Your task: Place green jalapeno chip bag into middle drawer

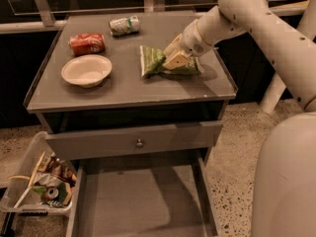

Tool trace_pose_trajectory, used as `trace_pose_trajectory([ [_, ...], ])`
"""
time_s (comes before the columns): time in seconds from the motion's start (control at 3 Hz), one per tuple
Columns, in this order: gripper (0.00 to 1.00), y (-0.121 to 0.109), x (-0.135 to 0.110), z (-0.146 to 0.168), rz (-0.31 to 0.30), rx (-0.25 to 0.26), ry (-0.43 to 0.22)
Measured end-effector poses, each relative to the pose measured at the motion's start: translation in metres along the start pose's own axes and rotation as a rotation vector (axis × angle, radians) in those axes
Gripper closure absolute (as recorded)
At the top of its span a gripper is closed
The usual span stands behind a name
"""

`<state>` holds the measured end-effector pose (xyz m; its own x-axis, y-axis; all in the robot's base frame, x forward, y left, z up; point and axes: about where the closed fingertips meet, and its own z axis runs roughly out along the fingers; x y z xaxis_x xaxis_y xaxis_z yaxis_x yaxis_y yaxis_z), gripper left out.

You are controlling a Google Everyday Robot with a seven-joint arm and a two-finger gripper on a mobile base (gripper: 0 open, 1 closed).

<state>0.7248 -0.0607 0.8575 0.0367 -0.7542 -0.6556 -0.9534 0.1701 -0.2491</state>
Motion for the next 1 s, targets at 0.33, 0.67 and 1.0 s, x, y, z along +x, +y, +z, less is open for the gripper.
trace_pose_trajectory([
  [0.33, 0.87, 0.0000, 0.0000, 0.0000, 0.000, 0.000, 0.000],
  [0.67, 1.00, 0.0000, 0.0000, 0.0001, 0.000, 0.000, 0.000],
  [1.0, 1.00, 0.0003, 0.0001, 0.0005, 0.000, -0.001, 0.000],
])
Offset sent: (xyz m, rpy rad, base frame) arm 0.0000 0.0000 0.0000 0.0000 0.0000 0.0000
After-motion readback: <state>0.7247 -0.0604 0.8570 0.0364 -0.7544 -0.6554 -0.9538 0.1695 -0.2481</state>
